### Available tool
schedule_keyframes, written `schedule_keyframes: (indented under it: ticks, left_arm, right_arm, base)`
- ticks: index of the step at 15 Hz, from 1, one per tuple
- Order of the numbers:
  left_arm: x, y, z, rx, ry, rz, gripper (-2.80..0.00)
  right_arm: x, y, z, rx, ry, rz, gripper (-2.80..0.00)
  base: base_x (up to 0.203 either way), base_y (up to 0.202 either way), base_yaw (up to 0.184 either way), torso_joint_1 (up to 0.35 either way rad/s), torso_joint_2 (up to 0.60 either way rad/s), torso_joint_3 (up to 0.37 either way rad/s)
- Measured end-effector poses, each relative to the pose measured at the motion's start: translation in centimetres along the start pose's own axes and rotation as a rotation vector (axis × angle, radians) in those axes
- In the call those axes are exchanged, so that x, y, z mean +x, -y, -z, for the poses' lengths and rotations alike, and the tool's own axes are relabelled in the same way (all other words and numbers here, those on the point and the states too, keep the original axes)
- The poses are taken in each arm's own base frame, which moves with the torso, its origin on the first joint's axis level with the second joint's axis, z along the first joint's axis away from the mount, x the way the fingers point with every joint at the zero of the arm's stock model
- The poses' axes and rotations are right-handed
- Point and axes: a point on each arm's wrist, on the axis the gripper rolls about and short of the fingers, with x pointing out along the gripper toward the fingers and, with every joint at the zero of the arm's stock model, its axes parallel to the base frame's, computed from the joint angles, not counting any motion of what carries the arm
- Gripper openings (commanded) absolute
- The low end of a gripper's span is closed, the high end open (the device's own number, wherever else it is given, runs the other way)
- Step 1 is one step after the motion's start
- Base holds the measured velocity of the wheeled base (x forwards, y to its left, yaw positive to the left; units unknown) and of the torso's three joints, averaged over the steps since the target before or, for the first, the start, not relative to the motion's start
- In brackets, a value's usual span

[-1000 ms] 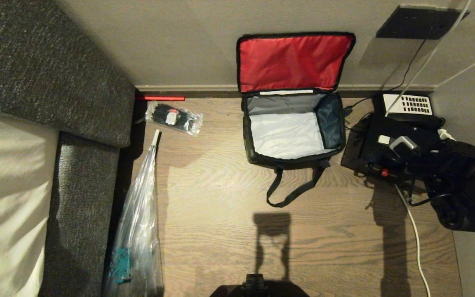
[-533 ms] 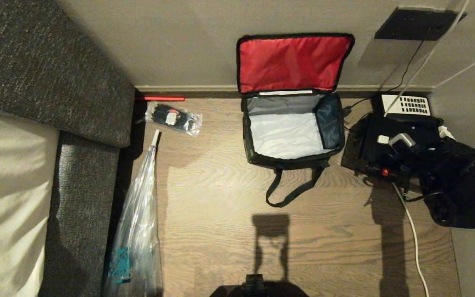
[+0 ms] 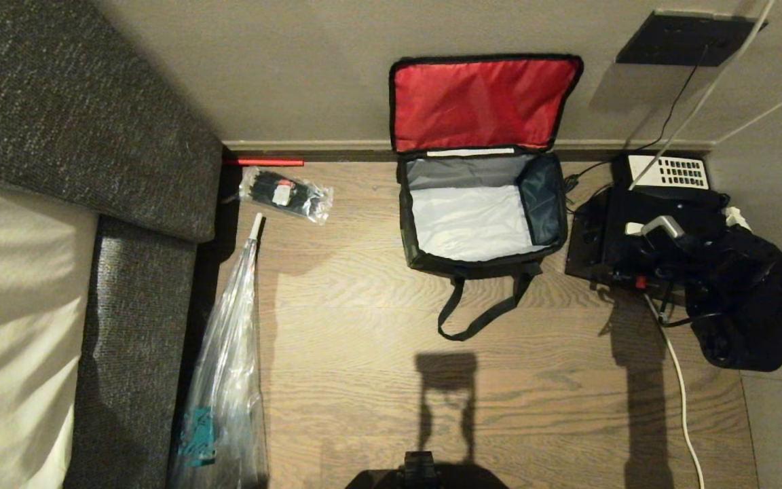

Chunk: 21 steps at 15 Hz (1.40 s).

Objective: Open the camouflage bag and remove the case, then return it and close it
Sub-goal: Grip the handle again

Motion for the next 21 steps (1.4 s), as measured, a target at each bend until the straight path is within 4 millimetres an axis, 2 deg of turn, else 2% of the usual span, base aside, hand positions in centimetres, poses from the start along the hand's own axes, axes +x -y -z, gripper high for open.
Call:
schedule_keyframes:
  ticks: [4, 9, 13, 16, 21]
  left_arm:
    - [0.0, 0.0, 0.0, 0.001, 0.0, 0.0, -2.8]
    - [0.0, 0.0, 0.0, 0.001, 0.0, 0.0, -2.8]
    - [0.0, 0.0, 0.0, 0.001, 0.0, 0.001, -2.8]
    - [0.0, 0.0, 0.0, 0.001, 0.0, 0.0, -2.8]
    - [0.0, 0.0, 0.0, 0.001, -0.001, 0.0, -2.8]
  right_arm:
    - [0.3, -0.3, -0.1, 0.031, 0.042, -0.011, 0.0]
    - [0.2, -0.5, -0.3, 0.053, 0.256, -0.111, 0.0]
    - [0.0, -0.6, -0.1, 0.043, 0.283, -0.135, 0.0]
    - [0.4, -0.2, 0.4, 0.016, 0.298, -0.136, 0.0]
    - [1.5, 1.4, 2.4, -0.123, 0.331, -0.098, 0.0]
  base:
    - [0.0, 0.0, 0.0, 0.0, 0.0, 0.0]
    - [0.0, 0.0, 0.0, 0.0, 0.0, 0.0]
    - [0.0, 0.0, 0.0, 0.0, 0.0, 0.0]
    - [0.0, 0.0, 0.0, 0.0, 0.0, 0.0]
    - [0.0, 0.0, 0.0, 0.0, 0.0, 0.0]
